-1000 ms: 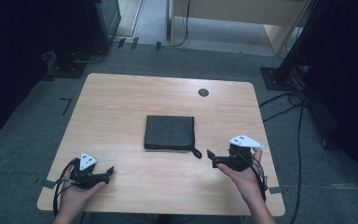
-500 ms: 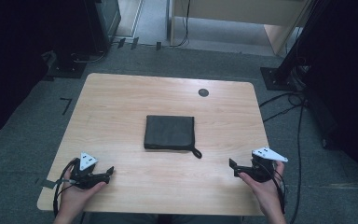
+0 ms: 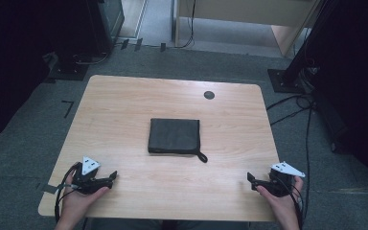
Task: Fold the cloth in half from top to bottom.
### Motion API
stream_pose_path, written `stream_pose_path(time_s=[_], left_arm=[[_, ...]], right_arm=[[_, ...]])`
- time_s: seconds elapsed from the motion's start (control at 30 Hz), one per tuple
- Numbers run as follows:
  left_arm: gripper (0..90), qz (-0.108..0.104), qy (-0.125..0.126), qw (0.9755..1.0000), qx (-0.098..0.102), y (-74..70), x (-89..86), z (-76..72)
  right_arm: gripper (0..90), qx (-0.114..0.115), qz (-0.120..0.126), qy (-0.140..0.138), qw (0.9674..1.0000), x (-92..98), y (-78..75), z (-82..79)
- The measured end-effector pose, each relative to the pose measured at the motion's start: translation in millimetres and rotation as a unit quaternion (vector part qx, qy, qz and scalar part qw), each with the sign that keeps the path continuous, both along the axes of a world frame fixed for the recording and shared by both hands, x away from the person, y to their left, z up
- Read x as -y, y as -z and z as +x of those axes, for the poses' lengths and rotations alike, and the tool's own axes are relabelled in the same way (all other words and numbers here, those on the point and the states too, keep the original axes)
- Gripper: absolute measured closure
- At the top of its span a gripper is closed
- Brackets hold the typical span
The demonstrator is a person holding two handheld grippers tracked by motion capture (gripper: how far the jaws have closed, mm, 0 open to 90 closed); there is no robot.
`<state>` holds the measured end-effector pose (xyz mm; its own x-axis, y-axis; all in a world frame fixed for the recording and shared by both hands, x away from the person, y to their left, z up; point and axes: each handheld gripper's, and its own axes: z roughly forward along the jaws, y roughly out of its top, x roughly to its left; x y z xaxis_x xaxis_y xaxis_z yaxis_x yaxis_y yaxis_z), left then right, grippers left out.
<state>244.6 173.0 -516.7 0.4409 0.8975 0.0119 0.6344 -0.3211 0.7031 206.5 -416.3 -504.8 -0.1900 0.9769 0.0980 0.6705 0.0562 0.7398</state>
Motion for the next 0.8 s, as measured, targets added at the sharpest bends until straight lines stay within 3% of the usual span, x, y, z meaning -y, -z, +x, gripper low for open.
stream_pose_path(time_s=[0.27, 0.5, 0.8], left_arm=[[16.1, 0.0, 0.0, 1.0, 0.0, 0.0, 0.0, 0.0], [16.1, 0.0, 0.0, 1.0, 0.0, 0.0, -0.1, 0.0], [16.1, -0.002, 0.001, 1.0, 0.002, 0.5, 0.2, -0.1]], right_arm=[[0.0, -0.016, -0.017, 0.01, 0.9997, 8.8, 12.9, -5.4], [0.0, -0.022, -0.049, 0.002, 0.9985, 4.1, 19.9, -5.4], [0.0, -0.02, -0.041, 0.004, 0.999, 5.1, 21.6, -5.9]])
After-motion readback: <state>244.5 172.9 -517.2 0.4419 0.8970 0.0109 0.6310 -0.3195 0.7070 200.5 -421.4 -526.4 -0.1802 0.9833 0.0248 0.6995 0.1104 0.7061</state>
